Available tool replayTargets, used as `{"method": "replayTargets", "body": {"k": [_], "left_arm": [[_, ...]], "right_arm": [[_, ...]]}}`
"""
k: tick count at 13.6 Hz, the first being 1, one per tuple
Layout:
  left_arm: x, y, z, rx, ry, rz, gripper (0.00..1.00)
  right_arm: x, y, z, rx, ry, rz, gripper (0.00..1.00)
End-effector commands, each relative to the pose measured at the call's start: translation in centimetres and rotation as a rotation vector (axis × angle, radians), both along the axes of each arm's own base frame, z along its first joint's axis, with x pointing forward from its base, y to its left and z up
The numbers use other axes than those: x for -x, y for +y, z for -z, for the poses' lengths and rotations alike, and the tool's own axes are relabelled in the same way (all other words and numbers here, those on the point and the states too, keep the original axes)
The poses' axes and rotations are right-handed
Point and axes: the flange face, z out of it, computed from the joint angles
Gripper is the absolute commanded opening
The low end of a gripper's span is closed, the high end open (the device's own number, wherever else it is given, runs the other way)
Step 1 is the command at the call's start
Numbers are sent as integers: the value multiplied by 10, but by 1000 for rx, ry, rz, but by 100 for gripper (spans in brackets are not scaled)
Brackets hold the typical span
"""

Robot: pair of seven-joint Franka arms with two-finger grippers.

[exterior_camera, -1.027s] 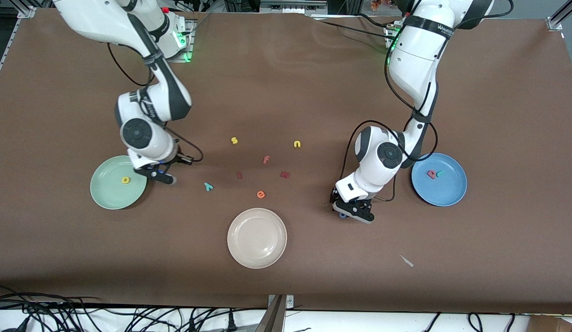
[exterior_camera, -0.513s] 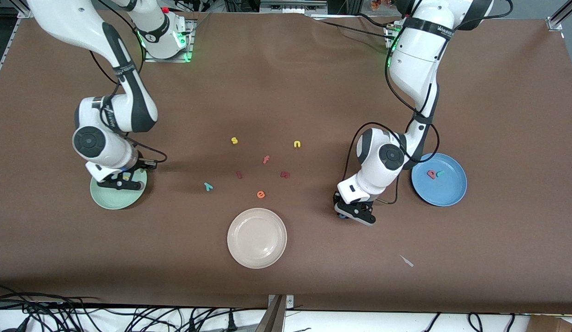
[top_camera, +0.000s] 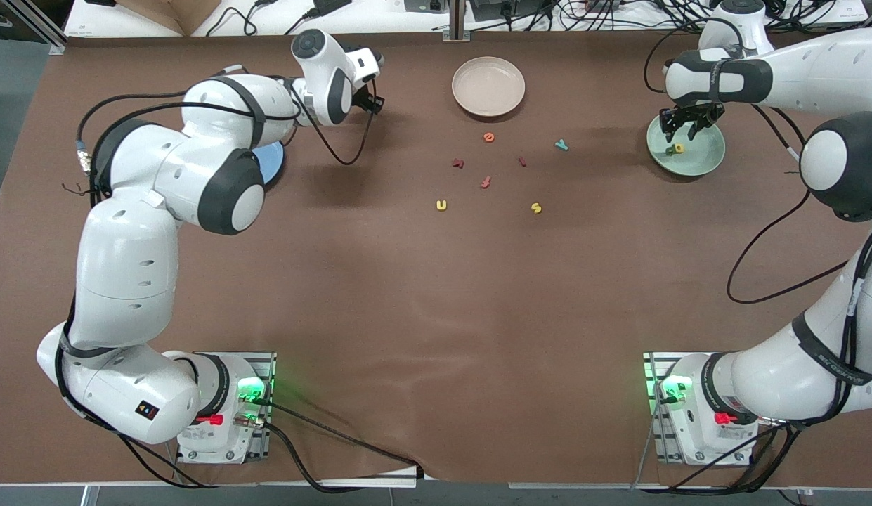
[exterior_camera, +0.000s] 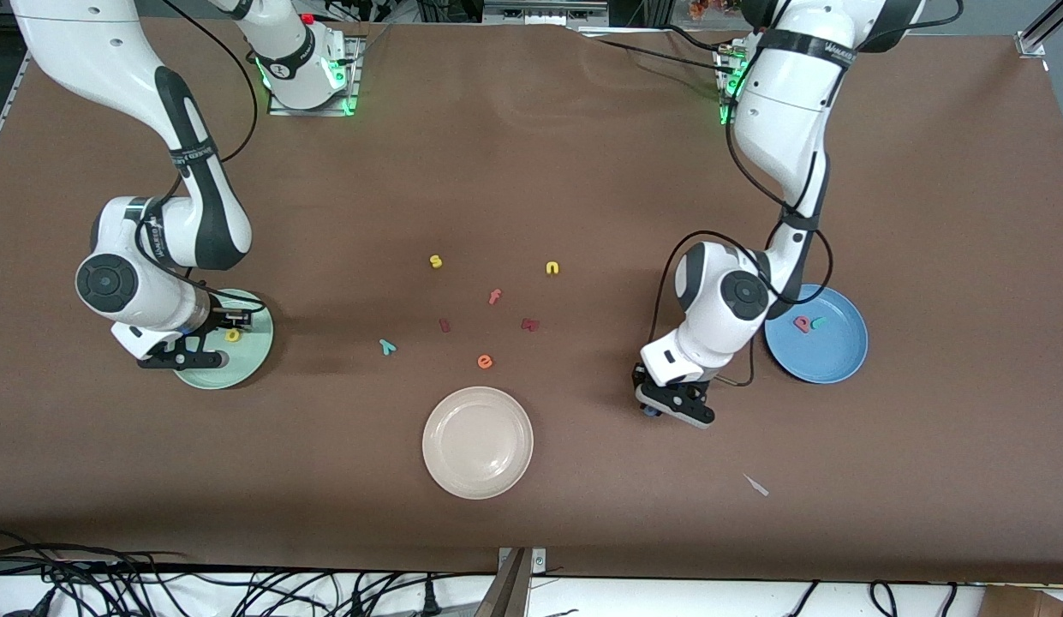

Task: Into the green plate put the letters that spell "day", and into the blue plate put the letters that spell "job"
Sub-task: 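Set the d on the green plate while the left gripper drops the ring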

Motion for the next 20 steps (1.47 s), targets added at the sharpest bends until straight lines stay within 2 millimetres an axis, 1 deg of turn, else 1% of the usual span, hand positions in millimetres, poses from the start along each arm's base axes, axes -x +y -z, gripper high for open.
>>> {"method": "replayTargets", "body": {"k": [1, 2, 3, 4, 5, 6, 7, 9, 11, 12, 13, 14, 15, 16, 17, 18, 20], "left_arm": [[7, 54, -57, 40, 103, 11, 12], [12, 78, -72, 52, 149, 7, 12], [19, 103, -82, 63, 199, 3, 12], [28, 130, -85, 72, 254, 18, 9], [37, 157, -85, 79, 285, 37, 9], [47, 178, -84, 83, 294, 49, 9], [62, 195, -78, 85, 318, 57, 9], [92, 221, -71, 27, 361, 79, 9], [114, 259, -65, -6, 390, 56, 9], [119, 267, -63, -18, 399, 56, 10], [121, 280, -61, -29, 403, 58, 13], [120, 283, -61, -36, 395, 81, 20], [120, 288, -62, -37, 386, 83, 29], [119, 291, -63, -36, 382, 75, 50], [118, 293, -64, -34, 378, 71, 60], [117, 293, -65, -28, 376, 64, 64], [117, 298, -66, -23, 373, 51, 67]], "right_arm": [[-6, 25, -12, -17, 8, -41, 100], [-7, 38, -15, -28, 15, -51, 100], [-8, 52, -20, -38, 27, -65, 100], [-10, 62, -26, -43, 39, -76, 100], [-11, 75, -32, -50, 50, -88, 100], [-11, 96, -37, -65, 53, -113, 100], [-10, 111, -38, -77, 51, -135, 100], [-7, 128, -36, -89, 55, -159, 100], [-6, 142, -37, -87, 42, -133, 100], [-5, 152, -35, -88, 40, -136, 100], [-5, 167, -30, -89, 43, -165, 100], [-4, 179, -26, -89, 47, -180, 100], [-1, 189, -25, -91, 48, -189, 100], [-1, 188, -21, -93, 51, -201, 100], [-2, 187, -20, -97, 49, -222, 100], [-3, 188, -19, -104, 39, -261, 100], [-1, 192, -14, -110, 30, -285, 100]]}}
